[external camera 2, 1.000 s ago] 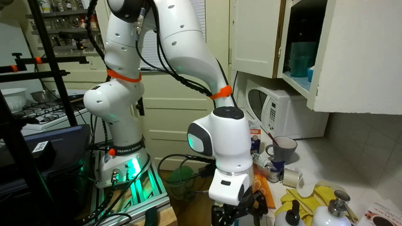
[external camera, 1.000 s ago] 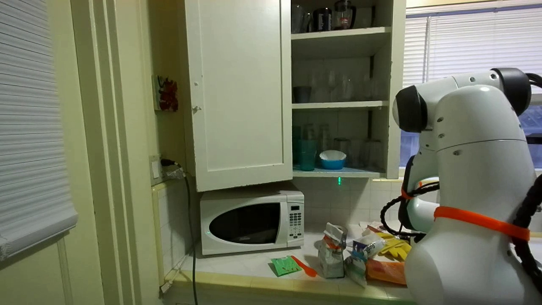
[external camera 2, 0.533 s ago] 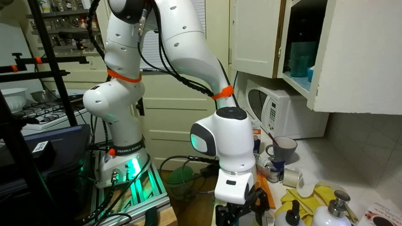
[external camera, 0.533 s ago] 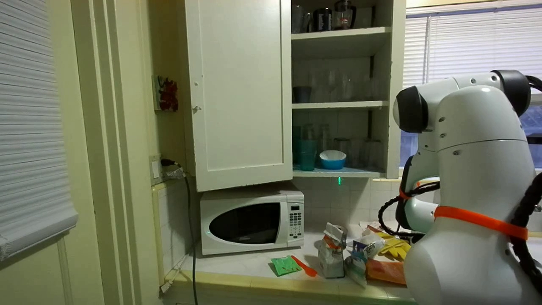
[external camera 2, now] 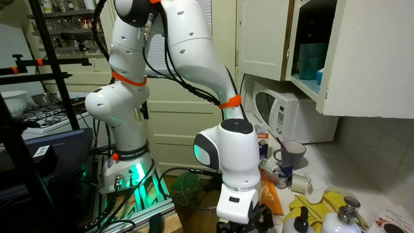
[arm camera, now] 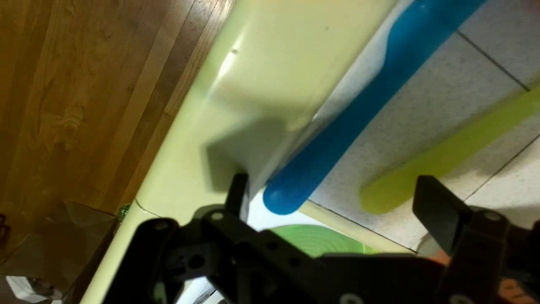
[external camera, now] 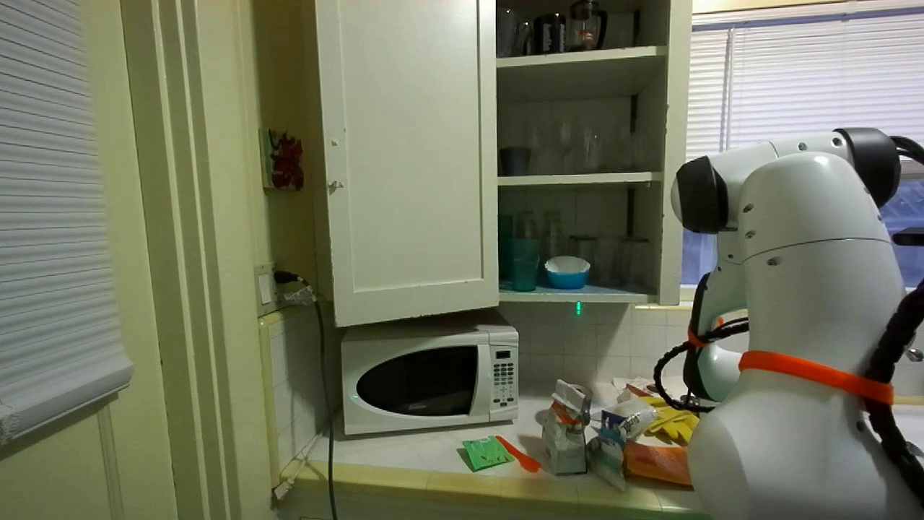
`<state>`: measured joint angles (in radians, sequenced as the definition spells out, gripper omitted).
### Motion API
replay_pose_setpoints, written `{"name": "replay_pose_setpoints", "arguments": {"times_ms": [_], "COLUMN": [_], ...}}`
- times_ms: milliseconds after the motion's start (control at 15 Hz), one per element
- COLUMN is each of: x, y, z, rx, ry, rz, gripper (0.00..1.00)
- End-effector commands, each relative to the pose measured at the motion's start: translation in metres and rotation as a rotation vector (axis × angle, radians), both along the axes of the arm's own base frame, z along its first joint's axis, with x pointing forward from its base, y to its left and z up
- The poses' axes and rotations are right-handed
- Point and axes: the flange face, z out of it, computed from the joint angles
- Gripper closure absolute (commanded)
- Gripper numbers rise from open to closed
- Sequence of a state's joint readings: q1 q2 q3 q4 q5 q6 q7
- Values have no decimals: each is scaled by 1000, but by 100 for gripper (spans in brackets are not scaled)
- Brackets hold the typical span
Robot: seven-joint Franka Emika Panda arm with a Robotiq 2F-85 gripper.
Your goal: Place the blue butter knife inside the cup
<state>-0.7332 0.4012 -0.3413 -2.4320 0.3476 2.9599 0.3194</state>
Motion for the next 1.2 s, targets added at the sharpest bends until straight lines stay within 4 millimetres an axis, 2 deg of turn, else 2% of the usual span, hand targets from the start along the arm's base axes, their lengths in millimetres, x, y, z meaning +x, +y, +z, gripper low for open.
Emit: {"name": "replay_pose_setpoints", "arguments": {"times_ms": [0,267,533,600,733,933,1133], "x": [0,12,18,17,18,23,41], "y": [-8,-16,-18,-14,-16,-16,-14], "z": [-5,-3,-13,-1,-4,3,9], "rx": [-15,-39,-39,-21,-22,-25,-33], "ry": [-7,-27,-9,-20,-14,-42,-74], "rz": [-9,-34,-53,-28,-30,-48,-46], "gripper": [0,0,0,0,0,0,0]}}
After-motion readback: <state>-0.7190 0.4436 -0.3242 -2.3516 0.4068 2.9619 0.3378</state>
